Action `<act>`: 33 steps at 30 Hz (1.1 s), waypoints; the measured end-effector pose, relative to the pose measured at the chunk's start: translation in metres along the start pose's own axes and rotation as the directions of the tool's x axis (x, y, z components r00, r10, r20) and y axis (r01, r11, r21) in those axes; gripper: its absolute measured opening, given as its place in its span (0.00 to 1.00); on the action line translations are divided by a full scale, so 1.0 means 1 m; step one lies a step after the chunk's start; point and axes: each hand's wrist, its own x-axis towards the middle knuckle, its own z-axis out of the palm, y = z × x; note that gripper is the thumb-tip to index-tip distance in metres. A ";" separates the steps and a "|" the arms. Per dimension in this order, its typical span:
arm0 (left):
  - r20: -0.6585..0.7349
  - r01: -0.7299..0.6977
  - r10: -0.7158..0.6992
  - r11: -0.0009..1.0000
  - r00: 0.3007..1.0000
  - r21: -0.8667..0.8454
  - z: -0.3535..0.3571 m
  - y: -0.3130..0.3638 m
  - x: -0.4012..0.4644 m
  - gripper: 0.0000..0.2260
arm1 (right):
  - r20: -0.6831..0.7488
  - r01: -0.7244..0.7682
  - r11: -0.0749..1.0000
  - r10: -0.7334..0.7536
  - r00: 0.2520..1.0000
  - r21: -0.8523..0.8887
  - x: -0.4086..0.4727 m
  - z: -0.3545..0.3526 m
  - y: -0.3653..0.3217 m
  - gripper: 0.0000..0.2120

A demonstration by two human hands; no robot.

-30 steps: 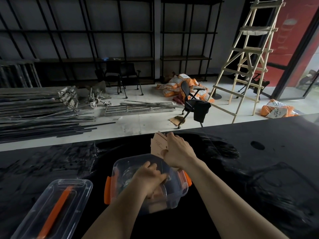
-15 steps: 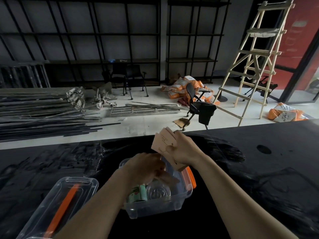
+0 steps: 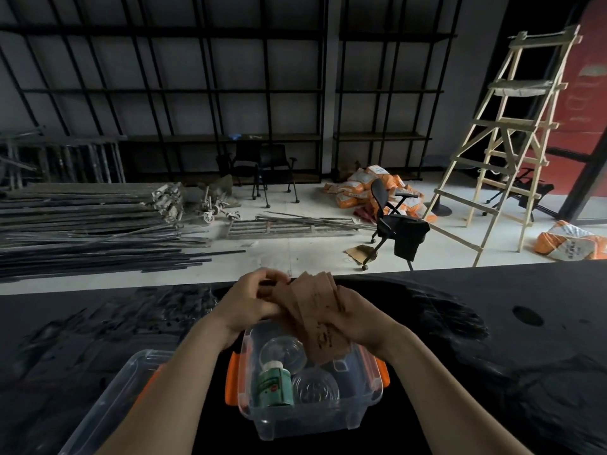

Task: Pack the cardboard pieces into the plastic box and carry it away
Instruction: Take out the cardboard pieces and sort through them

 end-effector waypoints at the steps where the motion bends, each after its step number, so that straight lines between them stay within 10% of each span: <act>1: -0.045 0.011 -0.018 0.988 0.999 -0.151 0.000 -0.001 -0.001 0.23 | 0.006 -0.001 1.000 0.001 1.000 0.026 -0.001 0.000 0.000 0.19; 6: -0.275 -0.043 -0.148 0.809 0.950 -0.586 0.026 -0.008 -0.007 0.11 | -0.072 -0.027 0.977 0.043 0.997 0.213 0.005 0.005 0.007 0.16; 14: -0.290 0.010 -0.179 0.866 0.940 -0.500 0.099 0.003 -0.012 0.08 | -0.071 -0.010 0.947 0.035 0.997 0.322 0.010 0.034 0.009 0.10; 21: -0.305 -0.070 -0.068 0.905 0.950 -0.419 0.080 -0.002 -0.018 0.08 | -0.102 -0.052 0.896 0.108 0.989 0.440 0.005 0.034 0.027 0.24; 28: -0.216 -0.015 -0.219 0.669 0.952 -0.743 0.082 0.008 -0.028 0.20 | -0.185 0.019 0.778 0.125 0.975 0.628 0.001 0.048 0.019 0.12; 33: -0.407 -0.125 -0.048 0.913 0.912 -0.387 0.053 0.007 -0.025 0.14 | -0.305 0.142 0.926 -0.031 0.952 0.349 0.001 0.029 0.022 0.16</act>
